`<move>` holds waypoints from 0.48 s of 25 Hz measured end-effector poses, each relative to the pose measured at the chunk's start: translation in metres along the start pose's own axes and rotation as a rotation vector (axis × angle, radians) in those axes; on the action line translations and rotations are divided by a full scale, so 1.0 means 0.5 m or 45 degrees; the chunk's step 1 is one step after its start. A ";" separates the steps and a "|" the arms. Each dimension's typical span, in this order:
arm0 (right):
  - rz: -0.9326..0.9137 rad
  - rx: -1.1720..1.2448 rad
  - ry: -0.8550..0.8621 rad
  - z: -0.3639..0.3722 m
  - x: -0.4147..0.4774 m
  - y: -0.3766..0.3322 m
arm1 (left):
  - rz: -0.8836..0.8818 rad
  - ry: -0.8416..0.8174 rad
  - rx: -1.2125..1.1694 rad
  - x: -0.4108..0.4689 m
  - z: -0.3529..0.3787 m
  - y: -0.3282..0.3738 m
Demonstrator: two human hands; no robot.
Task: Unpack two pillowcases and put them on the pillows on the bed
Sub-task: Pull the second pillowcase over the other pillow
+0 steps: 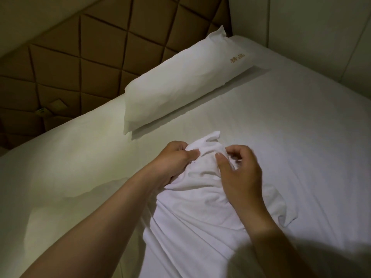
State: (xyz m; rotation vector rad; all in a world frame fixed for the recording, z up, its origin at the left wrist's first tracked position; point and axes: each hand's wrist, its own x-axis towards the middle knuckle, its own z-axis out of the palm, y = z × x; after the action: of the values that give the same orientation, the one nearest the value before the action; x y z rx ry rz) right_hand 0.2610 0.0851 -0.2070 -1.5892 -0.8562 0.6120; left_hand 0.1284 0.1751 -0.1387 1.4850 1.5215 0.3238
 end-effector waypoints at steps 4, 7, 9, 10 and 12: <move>-0.557 -0.272 -0.018 0.010 -0.020 -0.016 | 0.004 0.167 -0.092 0.000 0.013 -0.002; -0.633 -0.544 -0.131 0.026 -0.042 -0.022 | -0.007 0.223 -0.129 -0.004 0.021 0.006; -0.686 -0.637 -0.179 0.036 -0.050 -0.022 | -0.019 0.235 -0.143 0.002 0.018 0.011; -0.688 -0.656 -0.213 0.038 -0.054 -0.023 | -0.023 0.240 -0.136 0.005 0.017 0.014; -0.640 -0.636 -0.282 0.034 -0.054 -0.032 | -0.032 0.270 -0.127 0.010 0.017 0.020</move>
State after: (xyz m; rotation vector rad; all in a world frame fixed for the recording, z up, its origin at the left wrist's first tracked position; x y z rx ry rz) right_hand 0.2287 0.0747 -0.1966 -1.6622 -1.6068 0.2177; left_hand 0.1420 0.1782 -0.1376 1.3864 1.6645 0.5488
